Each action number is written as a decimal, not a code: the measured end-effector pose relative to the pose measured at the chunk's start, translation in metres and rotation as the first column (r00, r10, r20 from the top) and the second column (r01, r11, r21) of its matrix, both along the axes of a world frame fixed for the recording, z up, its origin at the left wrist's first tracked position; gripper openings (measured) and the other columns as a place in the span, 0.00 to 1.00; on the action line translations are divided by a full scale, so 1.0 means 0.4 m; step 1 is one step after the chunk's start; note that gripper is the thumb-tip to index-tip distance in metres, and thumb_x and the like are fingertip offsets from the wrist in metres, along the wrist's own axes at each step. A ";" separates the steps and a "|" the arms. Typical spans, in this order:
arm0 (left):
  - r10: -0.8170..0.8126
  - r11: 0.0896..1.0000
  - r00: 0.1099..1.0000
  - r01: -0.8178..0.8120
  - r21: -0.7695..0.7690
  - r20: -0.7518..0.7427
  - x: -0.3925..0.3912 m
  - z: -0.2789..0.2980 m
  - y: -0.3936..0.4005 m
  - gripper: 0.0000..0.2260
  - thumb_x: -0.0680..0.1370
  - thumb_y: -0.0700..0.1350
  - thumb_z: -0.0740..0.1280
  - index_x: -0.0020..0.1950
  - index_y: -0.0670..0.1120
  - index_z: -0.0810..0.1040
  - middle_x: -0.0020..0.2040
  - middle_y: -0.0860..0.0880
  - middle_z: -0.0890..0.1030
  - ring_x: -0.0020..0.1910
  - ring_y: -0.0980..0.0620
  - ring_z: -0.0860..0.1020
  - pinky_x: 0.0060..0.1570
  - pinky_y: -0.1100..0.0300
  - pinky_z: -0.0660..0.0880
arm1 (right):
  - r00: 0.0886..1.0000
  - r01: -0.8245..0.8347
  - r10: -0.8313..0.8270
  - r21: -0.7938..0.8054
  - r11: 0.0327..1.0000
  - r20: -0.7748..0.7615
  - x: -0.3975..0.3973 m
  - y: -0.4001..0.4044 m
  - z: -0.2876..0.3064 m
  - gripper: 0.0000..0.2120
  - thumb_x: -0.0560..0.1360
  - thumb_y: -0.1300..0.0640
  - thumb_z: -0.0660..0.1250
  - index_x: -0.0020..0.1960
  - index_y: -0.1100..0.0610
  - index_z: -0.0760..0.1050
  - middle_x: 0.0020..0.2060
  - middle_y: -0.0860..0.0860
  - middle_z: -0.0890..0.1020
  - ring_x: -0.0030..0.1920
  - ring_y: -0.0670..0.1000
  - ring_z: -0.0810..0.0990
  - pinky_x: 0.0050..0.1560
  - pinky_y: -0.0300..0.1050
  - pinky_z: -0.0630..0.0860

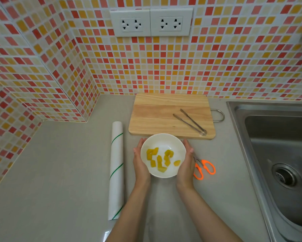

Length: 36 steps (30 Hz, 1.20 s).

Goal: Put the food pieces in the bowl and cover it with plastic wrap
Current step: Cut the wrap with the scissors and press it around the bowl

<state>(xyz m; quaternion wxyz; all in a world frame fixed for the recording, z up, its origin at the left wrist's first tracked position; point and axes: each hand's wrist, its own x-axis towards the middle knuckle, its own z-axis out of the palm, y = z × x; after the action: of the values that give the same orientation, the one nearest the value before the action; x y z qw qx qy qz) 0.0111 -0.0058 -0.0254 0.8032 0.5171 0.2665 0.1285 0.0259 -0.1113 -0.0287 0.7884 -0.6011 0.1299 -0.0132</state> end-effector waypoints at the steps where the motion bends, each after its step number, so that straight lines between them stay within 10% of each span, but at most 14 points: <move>1: 0.001 1.000 1.000 -0.001 0.024 -0.006 -0.006 -0.001 -0.005 0.22 0.82 0.53 0.43 0.59 0.55 0.75 0.58 0.48 0.79 0.57 0.50 0.77 0.57 0.58 0.74 | 1.000 -0.013 0.013 0.006 1.000 -0.022 0.014 -0.002 0.003 0.23 0.80 0.46 0.44 0.68 0.52 0.68 0.62 0.50 0.76 0.62 0.49 0.74 0.52 0.31 0.74; 3: 0.011 0.999 1.000 -0.010 0.043 -0.028 -0.025 -0.011 -0.008 0.20 0.82 0.54 0.44 0.59 0.58 0.75 0.58 0.53 0.80 0.55 0.58 0.78 0.51 0.67 0.76 | 0.994 -0.090 0.091 0.027 0.996 -0.065 0.050 -0.018 0.009 0.24 0.80 0.45 0.42 0.70 0.50 0.64 0.66 0.50 0.73 0.65 0.50 0.72 0.63 0.42 0.70; 7: 0.118 0.980 0.991 -0.106 0.170 -0.065 -0.059 -0.012 0.006 0.21 0.82 0.53 0.47 0.55 0.50 0.79 0.56 0.46 0.82 0.61 0.47 0.77 0.62 0.53 0.70 | 0.997 -0.029 0.025 -0.055 0.998 -0.069 0.095 -0.065 0.035 0.26 0.80 0.44 0.43 0.68 0.54 0.67 0.67 0.53 0.73 0.67 0.49 0.71 0.70 0.49 0.64; 10: 0.213 0.932 0.976 -0.192 0.308 -0.037 -0.031 0.010 0.041 0.18 0.83 0.47 0.47 0.53 0.48 0.77 0.50 0.46 0.82 0.59 0.46 0.77 0.57 0.61 0.67 | 0.992 0.116 -0.120 -0.118 0.986 -0.026 0.061 -0.076 0.034 0.24 0.80 0.45 0.46 0.67 0.55 0.70 0.67 0.52 0.73 0.67 0.46 0.70 0.70 0.45 0.63; 16: -0.127 0.963 0.991 0.132 0.235 -0.036 0.043 0.037 0.012 0.20 0.83 0.49 0.47 0.68 0.46 0.71 0.66 0.48 0.75 0.66 0.52 0.72 0.68 0.56 0.65 | 0.998 0.065 -0.066 -0.080 0.995 -0.013 -0.003 -0.011 0.020 0.21 0.81 0.48 0.46 0.68 0.53 0.68 0.65 0.53 0.76 0.65 0.50 0.73 0.66 0.49 0.70; 24: -0.015 0.957 0.998 0.033 0.287 -0.068 0.032 0.034 -0.017 0.19 0.82 0.49 0.48 0.65 0.51 0.74 0.64 0.50 0.77 0.62 0.53 0.74 0.52 0.72 0.70 | 0.995 0.068 -0.071 -0.039 0.997 -0.070 0.035 -0.003 0.026 0.23 0.80 0.45 0.45 0.65 0.51 0.72 0.62 0.51 0.77 0.60 0.50 0.76 0.58 0.43 0.72; 30: -0.046 0.933 0.994 0.079 0.351 -0.100 0.028 0.028 -0.012 0.19 0.82 0.52 0.48 0.68 0.54 0.72 0.67 0.51 0.74 0.65 0.52 0.72 0.68 0.54 0.67 | 0.999 0.028 -0.032 -0.119 0.993 -0.033 0.042 -0.004 0.017 0.22 0.80 0.45 0.47 0.66 0.50 0.71 0.65 0.49 0.75 0.65 0.49 0.72 0.69 0.53 0.68; 36: -0.092 0.932 0.993 0.114 0.344 -0.079 0.029 0.021 0.001 0.19 0.82 0.50 0.48 0.66 0.52 0.73 0.66 0.50 0.75 0.65 0.51 0.72 0.66 0.56 0.68 | 0.999 -0.044 0.039 -0.168 0.985 -0.034 0.052 -0.014 0.017 0.19 0.80 0.47 0.49 0.64 0.47 0.72 0.64 0.48 0.76 0.65 0.49 0.72 0.68 0.52 0.68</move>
<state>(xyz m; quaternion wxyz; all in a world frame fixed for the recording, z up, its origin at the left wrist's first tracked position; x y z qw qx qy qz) 0.0229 -0.0055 -0.0171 0.6963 0.6678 0.2367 0.1151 0.0466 -0.1168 -0.0220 0.7329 -0.6683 0.1276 0.0016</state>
